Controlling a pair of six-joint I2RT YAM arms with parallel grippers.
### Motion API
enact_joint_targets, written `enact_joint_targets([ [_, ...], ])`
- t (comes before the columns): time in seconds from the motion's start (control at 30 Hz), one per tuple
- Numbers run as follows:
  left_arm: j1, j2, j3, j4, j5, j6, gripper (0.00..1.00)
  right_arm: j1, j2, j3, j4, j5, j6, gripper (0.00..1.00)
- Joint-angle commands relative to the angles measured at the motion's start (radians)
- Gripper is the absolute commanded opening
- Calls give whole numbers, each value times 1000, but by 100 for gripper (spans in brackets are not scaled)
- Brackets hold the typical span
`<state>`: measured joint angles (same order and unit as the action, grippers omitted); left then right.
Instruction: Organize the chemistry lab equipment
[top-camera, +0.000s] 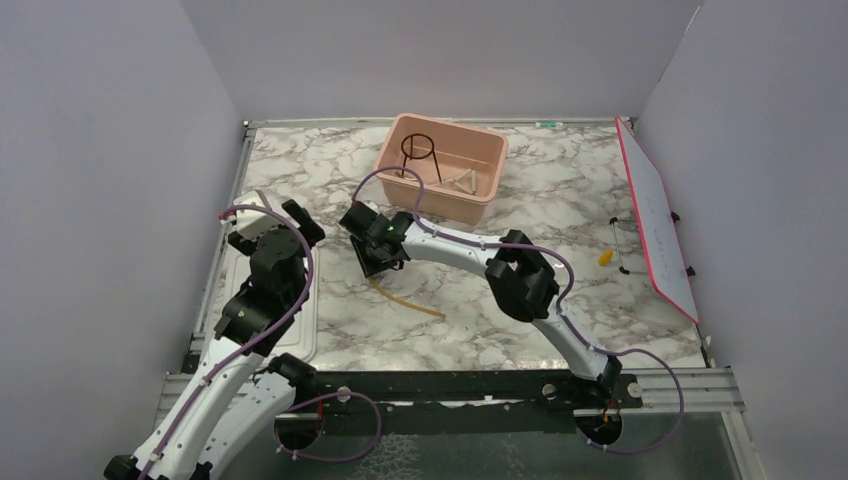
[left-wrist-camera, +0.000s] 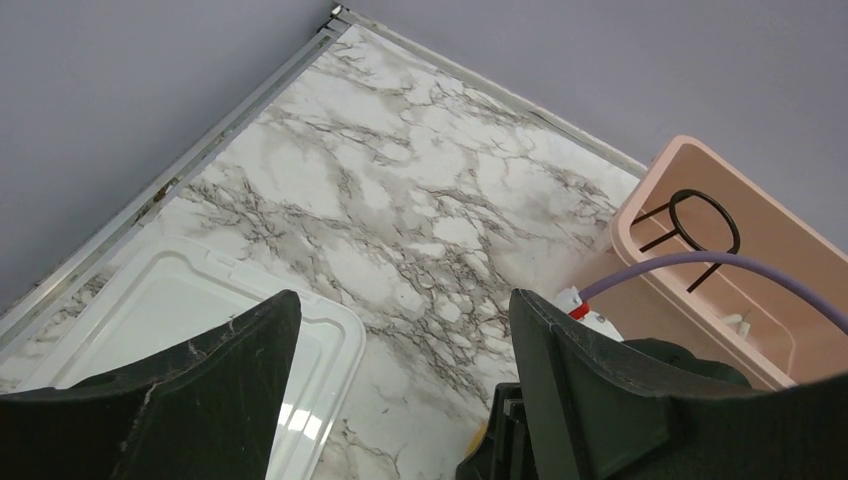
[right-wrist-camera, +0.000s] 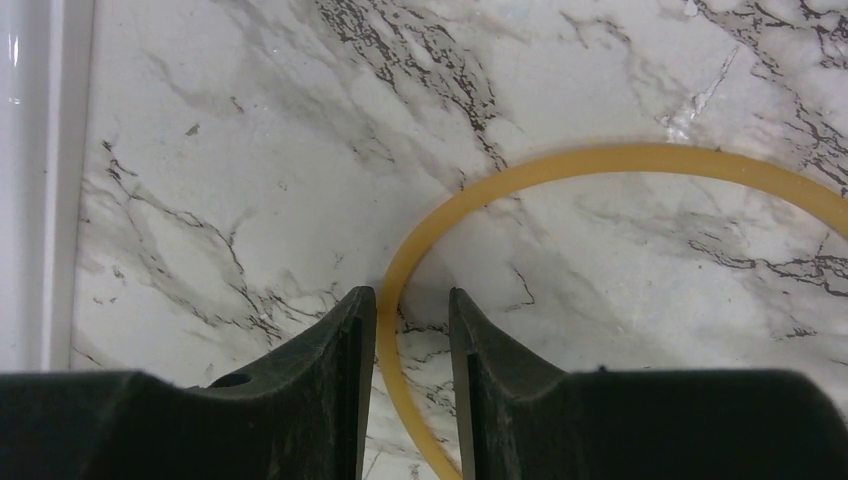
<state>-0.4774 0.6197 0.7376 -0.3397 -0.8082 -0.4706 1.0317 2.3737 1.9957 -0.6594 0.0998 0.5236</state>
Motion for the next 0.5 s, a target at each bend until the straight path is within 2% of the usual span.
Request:
enact_joint_targets([
  [0.0,15,1,2,-7,-36,-17,79,32,30,24,-78,83,-3,36],
  [0.27,24,-9,-1,-10,-37,-22,80,46,81,75,-110,61,-22,29],
  [0.47,28,-11,-7,-10,-63,-45,80,47,96,78,-110,74,-16,12],
])
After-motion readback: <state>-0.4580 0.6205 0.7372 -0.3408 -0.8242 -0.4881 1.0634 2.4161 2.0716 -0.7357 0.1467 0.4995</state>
